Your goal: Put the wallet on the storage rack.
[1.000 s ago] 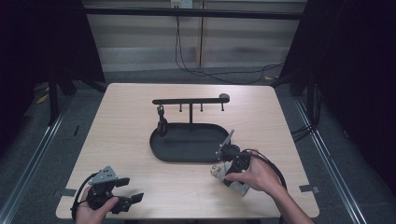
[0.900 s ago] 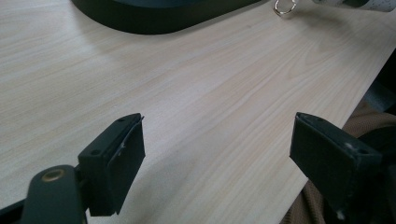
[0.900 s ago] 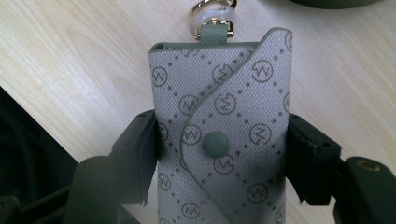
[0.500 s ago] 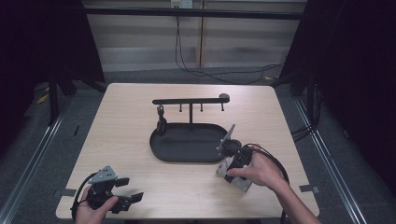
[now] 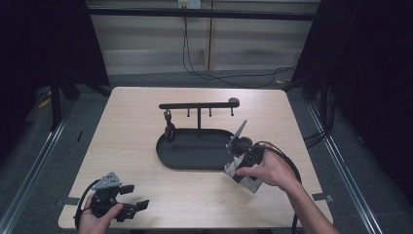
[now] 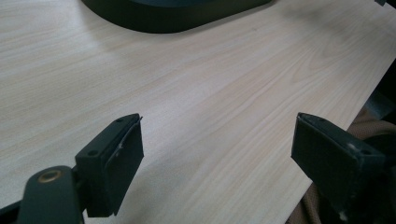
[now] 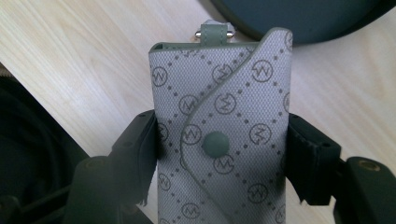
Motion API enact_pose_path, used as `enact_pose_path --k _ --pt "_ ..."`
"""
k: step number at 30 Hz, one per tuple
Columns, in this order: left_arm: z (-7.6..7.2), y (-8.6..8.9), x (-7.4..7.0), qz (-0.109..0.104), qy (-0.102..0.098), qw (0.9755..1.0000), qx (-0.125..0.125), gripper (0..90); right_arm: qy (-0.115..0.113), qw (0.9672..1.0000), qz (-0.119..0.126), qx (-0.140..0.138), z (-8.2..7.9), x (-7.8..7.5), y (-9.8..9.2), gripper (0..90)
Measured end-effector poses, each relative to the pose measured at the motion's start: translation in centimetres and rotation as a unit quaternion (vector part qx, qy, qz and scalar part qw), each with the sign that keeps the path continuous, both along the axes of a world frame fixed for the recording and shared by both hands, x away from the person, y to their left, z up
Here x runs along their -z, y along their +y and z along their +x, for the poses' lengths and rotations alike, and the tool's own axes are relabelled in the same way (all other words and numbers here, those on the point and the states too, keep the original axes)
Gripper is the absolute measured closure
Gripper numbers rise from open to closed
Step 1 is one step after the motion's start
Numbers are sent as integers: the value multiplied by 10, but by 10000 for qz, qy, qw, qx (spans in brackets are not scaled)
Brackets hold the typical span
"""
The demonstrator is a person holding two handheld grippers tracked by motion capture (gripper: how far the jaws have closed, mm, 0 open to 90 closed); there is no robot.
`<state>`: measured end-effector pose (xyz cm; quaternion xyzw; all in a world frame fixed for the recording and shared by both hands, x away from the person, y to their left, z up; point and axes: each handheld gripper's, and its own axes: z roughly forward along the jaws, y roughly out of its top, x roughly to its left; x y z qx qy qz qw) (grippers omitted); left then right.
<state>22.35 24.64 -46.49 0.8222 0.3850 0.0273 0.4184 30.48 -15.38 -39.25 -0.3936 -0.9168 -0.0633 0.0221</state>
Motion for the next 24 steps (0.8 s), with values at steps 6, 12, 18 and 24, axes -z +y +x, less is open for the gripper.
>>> enact_pose_path --k 6,12,18,24 --pt "0 0 0 20 24 10000 49 166 -150 9998 77 46 6 -9 3 341" --pt "0 1 -1 -27 31 10000 89 166 -227 9996 142 100 12 -16 2 341" --pt "-1 2 -2 -184 -19 9998 115 163 -260 9991 266 206 19 -18 -3 341" --pt "-2 2 -3 -123 -43 9998 127 163 -335 9986 298 272 30 -24 -4 342"
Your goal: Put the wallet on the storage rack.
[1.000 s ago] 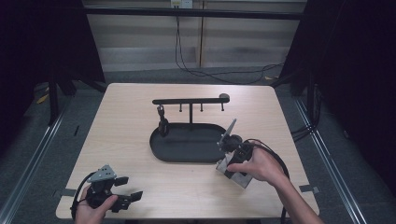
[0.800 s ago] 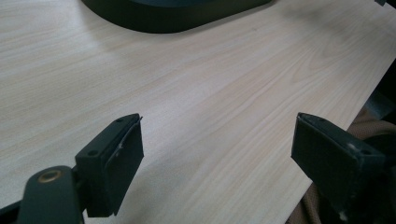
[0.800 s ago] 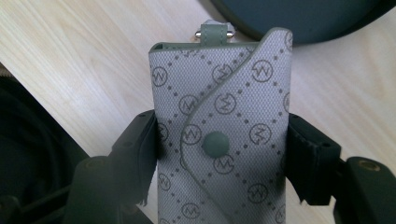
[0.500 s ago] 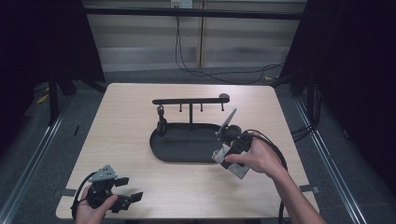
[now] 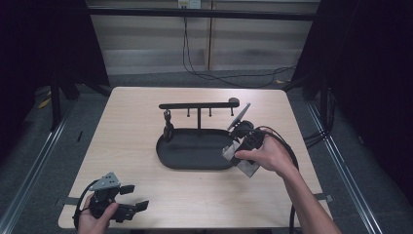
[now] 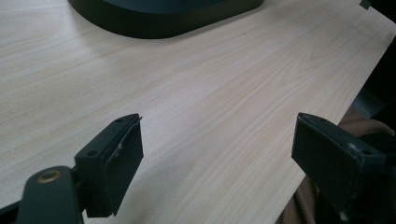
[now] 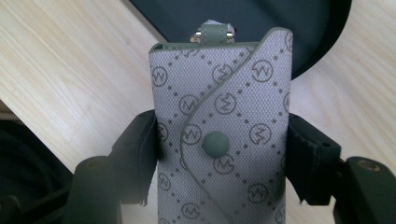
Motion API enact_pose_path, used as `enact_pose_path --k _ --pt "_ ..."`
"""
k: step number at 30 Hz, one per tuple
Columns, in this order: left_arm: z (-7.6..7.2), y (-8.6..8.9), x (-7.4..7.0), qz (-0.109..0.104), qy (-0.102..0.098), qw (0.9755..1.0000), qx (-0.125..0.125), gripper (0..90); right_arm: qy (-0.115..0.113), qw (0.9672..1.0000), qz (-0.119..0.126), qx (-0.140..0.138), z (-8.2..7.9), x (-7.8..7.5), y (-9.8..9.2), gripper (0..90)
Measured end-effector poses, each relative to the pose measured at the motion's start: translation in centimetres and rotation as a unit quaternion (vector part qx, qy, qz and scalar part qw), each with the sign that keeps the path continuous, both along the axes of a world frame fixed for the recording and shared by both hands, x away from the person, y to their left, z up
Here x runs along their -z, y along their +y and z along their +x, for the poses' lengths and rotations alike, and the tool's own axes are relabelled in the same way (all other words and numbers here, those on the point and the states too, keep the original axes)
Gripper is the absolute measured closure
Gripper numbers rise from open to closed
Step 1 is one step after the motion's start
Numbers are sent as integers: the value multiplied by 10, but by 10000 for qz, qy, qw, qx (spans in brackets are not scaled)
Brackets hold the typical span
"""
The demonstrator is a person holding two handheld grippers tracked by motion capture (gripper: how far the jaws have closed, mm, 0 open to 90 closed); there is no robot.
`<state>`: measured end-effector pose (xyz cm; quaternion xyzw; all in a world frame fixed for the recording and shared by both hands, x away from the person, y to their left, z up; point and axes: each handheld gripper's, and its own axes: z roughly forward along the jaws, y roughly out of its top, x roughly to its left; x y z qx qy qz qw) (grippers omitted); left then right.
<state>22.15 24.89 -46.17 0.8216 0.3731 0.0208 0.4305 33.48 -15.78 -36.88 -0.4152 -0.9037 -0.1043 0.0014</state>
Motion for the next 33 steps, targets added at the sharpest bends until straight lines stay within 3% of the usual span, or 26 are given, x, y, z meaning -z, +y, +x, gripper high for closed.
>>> enact_pose_path --k 17,26,33 --pt "0 0 0 15 3 10000 -3 164 -52 9991 277 301 24 -2 5 342" --pt "0 0 0 18 33 10000 -16 163 -113 9959 517 738 33 3 3 341" --pt "0 1 0 18 26 10000 -9 163 -123 9912 833 1025 38 11 -3 341"
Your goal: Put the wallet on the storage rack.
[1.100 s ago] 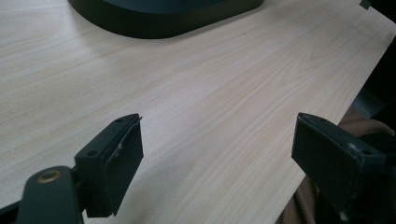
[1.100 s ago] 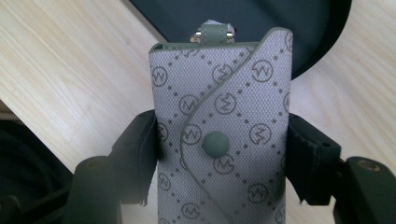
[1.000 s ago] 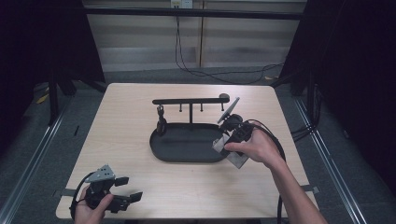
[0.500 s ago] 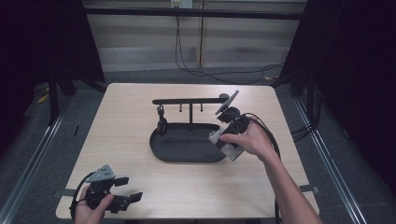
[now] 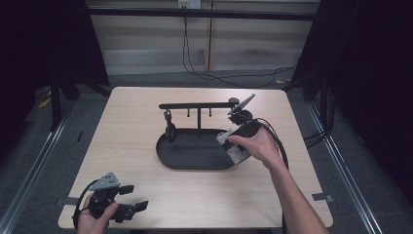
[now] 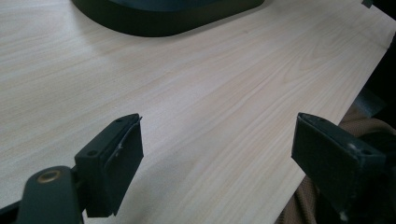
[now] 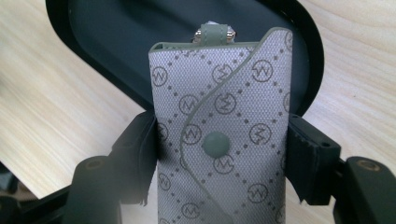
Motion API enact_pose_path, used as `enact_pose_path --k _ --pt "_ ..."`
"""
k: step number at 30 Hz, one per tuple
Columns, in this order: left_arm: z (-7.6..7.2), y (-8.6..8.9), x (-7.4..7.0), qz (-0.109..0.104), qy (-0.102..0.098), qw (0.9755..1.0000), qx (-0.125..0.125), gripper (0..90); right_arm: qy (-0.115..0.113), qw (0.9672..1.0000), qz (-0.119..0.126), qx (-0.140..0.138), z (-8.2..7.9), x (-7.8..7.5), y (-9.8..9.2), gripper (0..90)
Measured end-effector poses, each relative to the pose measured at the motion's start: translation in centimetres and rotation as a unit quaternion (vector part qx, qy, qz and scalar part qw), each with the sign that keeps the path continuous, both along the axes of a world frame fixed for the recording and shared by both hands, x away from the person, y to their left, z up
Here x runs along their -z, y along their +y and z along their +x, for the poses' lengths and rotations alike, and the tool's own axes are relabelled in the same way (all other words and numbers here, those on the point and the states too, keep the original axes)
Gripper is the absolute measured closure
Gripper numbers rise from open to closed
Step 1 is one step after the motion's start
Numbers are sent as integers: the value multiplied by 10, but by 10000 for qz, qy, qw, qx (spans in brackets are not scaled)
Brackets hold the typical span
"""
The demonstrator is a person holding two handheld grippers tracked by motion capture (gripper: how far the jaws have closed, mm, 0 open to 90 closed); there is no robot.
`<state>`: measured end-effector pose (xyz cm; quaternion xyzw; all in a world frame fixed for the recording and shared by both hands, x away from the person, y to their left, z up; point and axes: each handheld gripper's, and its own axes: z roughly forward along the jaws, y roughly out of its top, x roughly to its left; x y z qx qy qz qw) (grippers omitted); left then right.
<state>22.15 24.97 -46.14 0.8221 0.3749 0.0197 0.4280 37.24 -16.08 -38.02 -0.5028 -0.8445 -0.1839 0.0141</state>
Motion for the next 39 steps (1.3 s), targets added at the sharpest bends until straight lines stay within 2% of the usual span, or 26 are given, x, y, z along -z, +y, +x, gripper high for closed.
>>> enact_pose_path --k 4,7,12,15,19,23,29,34,39 --pt "0 0 0 4 11 10000 -7 164 -44 9993 211 300 2 9 -6 342" --pt "0 0 0 -5 11 10000 -2 164 -67 9987 320 397 4 12 -9 342" --pt "0 0 1 22 13 10000 -10 163 -75 9956 596 712 8 19 -14 341" --pt "0 0 1 13 23 10000 -15 164 -85 9940 681 855 10 23 -16 341" --pt "1 0 1 28 30 10000 18 163 -79 9926 698 992 11 28 -18 342" --pt "0 -1 1 32 35 10000 -5 164 -105 9897 849 1147 14 36 -19 341" --pt "0 2 0 14 -50 10000 -77 165 -194 9885 857 1233 17 46 -16 341" --pt "0 2 0 14 -43 10000 -86 166 -197 9852 991 1383 20 56 -16 341" --pt "0 1 0 46 -22 10000 -61 166 -243 9850 944 1425 21 61 -14 341"
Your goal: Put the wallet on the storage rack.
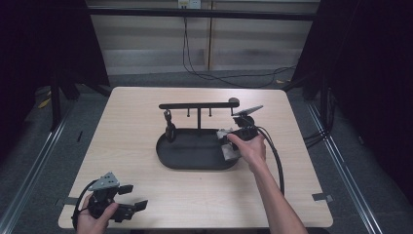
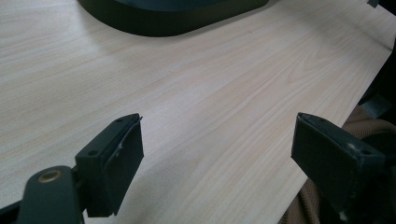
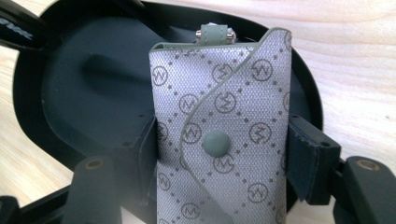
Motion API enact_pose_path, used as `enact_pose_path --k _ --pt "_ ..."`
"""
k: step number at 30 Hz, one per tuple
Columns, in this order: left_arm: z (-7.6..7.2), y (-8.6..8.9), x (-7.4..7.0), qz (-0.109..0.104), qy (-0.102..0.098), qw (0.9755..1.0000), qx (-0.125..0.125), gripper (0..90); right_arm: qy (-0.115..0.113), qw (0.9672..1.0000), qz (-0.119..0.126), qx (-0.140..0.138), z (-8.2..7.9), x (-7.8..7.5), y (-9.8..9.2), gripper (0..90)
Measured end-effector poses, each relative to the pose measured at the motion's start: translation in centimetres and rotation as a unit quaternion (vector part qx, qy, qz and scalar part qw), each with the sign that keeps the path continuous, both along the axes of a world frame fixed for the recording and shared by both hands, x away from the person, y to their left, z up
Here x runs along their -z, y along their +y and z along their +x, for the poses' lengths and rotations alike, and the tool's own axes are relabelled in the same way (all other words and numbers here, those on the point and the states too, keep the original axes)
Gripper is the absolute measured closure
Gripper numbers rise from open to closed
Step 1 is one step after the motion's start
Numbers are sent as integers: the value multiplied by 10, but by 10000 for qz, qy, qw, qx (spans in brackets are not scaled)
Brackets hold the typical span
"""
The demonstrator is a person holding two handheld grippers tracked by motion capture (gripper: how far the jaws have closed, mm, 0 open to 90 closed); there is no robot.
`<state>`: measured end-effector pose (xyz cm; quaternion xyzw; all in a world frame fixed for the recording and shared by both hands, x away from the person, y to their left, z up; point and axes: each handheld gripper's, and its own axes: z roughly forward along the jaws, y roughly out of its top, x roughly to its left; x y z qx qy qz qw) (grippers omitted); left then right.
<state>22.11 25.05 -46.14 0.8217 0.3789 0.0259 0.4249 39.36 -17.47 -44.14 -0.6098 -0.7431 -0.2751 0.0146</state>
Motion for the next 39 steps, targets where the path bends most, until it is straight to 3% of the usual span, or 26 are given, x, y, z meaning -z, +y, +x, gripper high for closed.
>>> enact_pose_path --k 5,12,24,33,39 --pt "0 -1 0 59 -25 10000 21 166 -7 9998 185 95 3 4 2 341" --pt "0 0 0 37 -14 10000 16 166 52 9997 230 94 6 14 7 341" --pt "0 1 -1 -9 -8 10000 20 166 67 9999 48 73 10 29 8 320" --pt "0 1 0 2 10 10000 45 165 29 10000 -51 -8 10 32 12 292" --pt "1 0 0 24 28 10000 60 165 -113 9998 -138 -80 8 27 11 279"
